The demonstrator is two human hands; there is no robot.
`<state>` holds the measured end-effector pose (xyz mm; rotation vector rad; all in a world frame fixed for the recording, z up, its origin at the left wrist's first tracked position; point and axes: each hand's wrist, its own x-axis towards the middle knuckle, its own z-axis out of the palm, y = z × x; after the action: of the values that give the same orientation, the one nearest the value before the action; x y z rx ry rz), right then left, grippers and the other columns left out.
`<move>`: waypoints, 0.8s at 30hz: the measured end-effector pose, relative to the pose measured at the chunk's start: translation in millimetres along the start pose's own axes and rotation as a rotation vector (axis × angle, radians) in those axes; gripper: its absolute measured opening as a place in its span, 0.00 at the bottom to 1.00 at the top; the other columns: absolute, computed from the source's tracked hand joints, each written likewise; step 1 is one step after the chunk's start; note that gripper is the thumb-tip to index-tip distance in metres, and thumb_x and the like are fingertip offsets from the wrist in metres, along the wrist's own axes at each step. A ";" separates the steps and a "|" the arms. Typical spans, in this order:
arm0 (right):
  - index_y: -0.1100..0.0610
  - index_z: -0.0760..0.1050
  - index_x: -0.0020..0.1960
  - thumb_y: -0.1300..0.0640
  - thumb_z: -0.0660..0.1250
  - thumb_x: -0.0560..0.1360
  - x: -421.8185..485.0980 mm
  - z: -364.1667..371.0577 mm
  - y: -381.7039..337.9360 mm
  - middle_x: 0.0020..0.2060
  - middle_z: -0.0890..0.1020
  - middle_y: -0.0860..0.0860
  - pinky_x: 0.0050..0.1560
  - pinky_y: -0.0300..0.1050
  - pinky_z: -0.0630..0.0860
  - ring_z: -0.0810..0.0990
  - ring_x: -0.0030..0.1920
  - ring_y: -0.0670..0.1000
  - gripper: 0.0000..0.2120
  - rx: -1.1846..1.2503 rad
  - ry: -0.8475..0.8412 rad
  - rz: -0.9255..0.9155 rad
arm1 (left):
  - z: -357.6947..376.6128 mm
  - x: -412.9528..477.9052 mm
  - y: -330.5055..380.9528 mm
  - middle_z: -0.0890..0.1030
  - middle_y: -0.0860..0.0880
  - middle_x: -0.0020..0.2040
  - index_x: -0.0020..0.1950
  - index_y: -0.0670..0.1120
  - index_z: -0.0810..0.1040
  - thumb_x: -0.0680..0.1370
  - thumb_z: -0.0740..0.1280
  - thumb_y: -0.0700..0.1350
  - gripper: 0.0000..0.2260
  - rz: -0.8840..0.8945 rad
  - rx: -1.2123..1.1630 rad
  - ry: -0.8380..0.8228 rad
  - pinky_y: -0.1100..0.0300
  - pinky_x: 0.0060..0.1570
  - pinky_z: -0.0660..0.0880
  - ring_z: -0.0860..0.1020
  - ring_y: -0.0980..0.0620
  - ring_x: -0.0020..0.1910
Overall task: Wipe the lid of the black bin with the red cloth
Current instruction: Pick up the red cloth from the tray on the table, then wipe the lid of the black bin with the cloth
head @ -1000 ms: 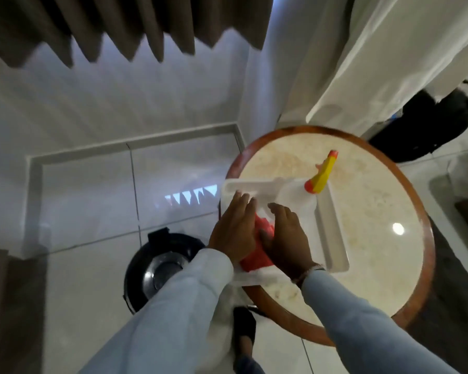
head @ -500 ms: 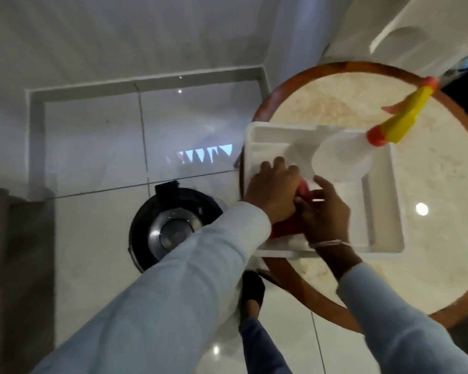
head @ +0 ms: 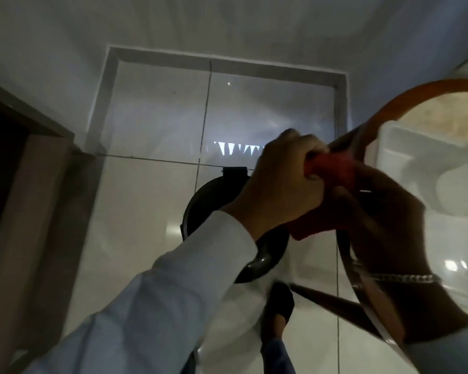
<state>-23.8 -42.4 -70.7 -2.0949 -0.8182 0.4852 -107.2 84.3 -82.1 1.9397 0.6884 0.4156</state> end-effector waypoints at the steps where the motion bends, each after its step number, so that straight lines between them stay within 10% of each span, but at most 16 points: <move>1: 0.58 0.75 0.64 0.60 0.68 0.74 0.8 20.7 3.7 0.53 0.83 0.54 0.46 0.37 0.80 0.82 0.48 0.49 0.18 -0.001 -0.038 0.014 | -6.0 -5.2 -20.4 0.79 0.44 0.50 0.52 0.42 0.79 0.69 0.69 0.35 0.13 -0.038 0.006 0.019 0.68 0.45 0.74 0.77 0.51 0.46; 6: 0.59 0.75 0.64 0.62 0.68 0.75 8.8 119.0 47.6 0.55 0.81 0.55 0.57 0.59 0.79 0.79 0.54 0.55 0.17 0.049 -0.125 0.207 | -4.4 -21.6 -124.1 0.81 0.45 0.52 0.56 0.42 0.80 0.70 0.70 0.34 0.15 -0.145 0.049 0.023 0.74 0.45 0.71 0.78 0.51 0.49; 15: 0.54 0.78 0.59 0.56 0.73 0.71 2.9 184.8 135.9 0.45 0.81 0.49 0.53 0.52 0.80 0.80 0.44 0.46 0.16 -0.092 -0.088 0.326 | -2.0 -63.2 -247.3 0.82 0.46 0.60 0.64 0.41 0.78 0.73 0.71 0.35 0.19 -0.099 -0.028 0.153 0.53 0.61 0.77 0.80 0.51 0.60; 19: 0.55 0.75 0.59 0.51 0.73 0.72 0.7 189.5 139.6 0.52 0.75 0.46 0.54 0.53 0.77 0.75 0.51 0.45 0.18 -0.268 0.126 -0.102 | -14.2 -101.0 -283.8 0.47 0.59 0.79 0.79 0.54 0.46 0.67 0.77 0.55 0.50 -0.217 0.011 -0.163 0.63 0.72 0.54 0.49 0.59 0.77; 24: 0.49 0.68 0.71 0.37 0.66 0.71 -2.8 234.3 151.2 0.74 0.65 0.53 0.70 0.68 0.59 0.58 0.76 0.57 0.32 -0.579 -0.318 -0.439 | 0.6 -114.6 -308.3 0.31 0.55 0.78 0.77 0.49 0.32 0.60 0.73 0.70 0.64 -0.019 0.357 -0.391 0.60 0.73 0.35 0.32 0.55 0.76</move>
<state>-105.1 16.4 -330.9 -2.2698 -1.7255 0.3698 -284.0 117.8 -357.4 2.2603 0.5480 -0.1118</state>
